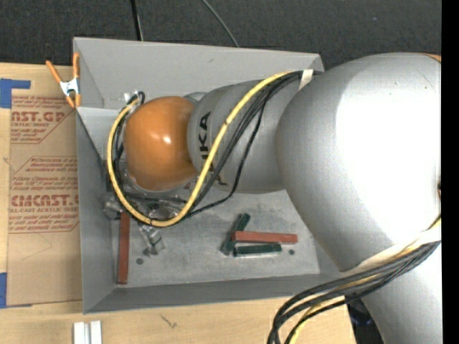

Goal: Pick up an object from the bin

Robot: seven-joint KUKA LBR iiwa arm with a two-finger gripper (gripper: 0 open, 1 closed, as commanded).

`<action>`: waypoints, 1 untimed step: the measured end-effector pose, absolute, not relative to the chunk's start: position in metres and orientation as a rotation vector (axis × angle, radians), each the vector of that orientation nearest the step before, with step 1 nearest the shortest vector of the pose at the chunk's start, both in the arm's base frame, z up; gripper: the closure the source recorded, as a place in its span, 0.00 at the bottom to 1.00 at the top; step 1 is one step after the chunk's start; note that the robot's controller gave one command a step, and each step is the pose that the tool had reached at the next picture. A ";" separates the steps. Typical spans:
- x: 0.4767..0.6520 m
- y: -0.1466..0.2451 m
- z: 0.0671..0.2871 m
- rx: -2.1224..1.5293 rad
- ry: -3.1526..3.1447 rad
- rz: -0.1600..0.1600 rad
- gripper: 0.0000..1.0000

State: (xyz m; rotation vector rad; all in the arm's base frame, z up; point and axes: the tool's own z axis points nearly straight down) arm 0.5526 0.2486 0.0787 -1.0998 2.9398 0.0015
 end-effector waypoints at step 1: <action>0.570 0.248 0.071 -1.626 2.680 0.005 1.00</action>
Offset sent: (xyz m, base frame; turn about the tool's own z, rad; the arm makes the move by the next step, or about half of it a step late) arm 0.0000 0.0000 0.0000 0.0000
